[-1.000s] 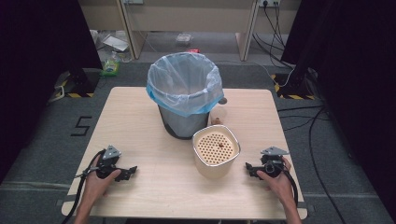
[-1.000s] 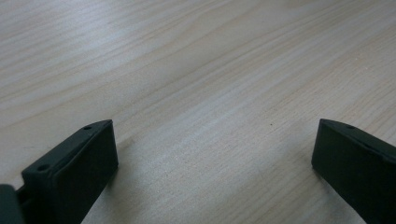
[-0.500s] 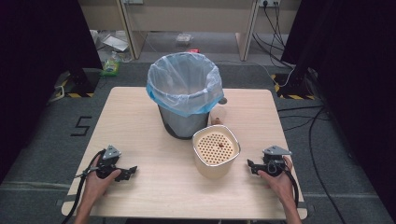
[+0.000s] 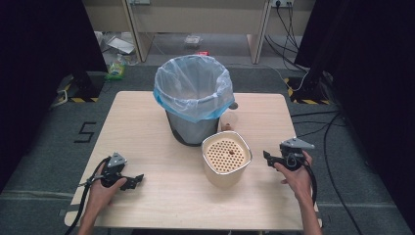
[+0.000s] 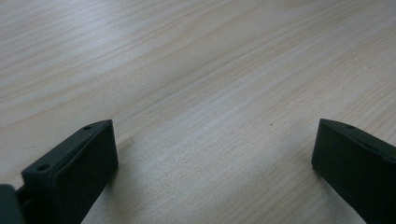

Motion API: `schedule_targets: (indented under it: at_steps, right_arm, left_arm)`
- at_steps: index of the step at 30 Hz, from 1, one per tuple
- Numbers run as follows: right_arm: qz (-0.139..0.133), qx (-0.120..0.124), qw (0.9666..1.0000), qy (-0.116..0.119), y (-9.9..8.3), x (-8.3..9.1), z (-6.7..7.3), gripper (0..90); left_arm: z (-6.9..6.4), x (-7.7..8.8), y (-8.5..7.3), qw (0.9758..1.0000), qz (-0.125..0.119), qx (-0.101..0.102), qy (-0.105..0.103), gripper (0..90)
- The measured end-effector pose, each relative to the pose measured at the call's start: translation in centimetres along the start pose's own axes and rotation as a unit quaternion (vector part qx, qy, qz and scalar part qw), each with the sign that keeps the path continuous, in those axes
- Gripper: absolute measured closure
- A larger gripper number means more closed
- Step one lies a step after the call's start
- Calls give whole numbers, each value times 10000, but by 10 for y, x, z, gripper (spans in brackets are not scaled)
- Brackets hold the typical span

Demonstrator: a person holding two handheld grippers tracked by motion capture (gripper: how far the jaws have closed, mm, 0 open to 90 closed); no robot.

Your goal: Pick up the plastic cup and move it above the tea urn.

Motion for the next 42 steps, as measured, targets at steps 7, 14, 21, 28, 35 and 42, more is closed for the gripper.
schedule_targets:
  at_steps: [7, 14, 21, 28, 35, 42]
  right_arm:
    - [-160, -20, 9999, 25, 28, -2, -2, 325]
    - [-70, 90, 9998, 158, 58, -16, -1, 366]
    - [-8, 106, 9997, 219, 83, -34, -1, 416]
    - [50, 164, 9994, 299, 104, -49, 7, 448]
    - [216, 278, 9984, 433, 121, -74, 17, 471]
    - [400, 297, 9979, 410, 129, -96, 19, 502]
  left_arm:
    - [0, 0, 0, 10000, 3, -3, -1, 0]
    - [0, 0, 0, 10000, 1, -3, -1, 0]
    - [0, 0, 0, 10000, 2, -2, -5, 0]
    - [0, 0, 0, 10000, 2, -2, -5, 0]
    - [0, 0, 0, 10000, 6, -1, 0, 0]
    - [0, 0, 0, 10000, 3, -1, -3, 0]
Point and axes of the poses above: each handheld gripper's, and its own axes: x roughly backward along the jaws, y roughly out of its top, z roughly to its left, the point moved 4 cm from there along -x, roughly forward along the jaws, and after that the axes turned 11 degrees about y, right-handed, at the moved point
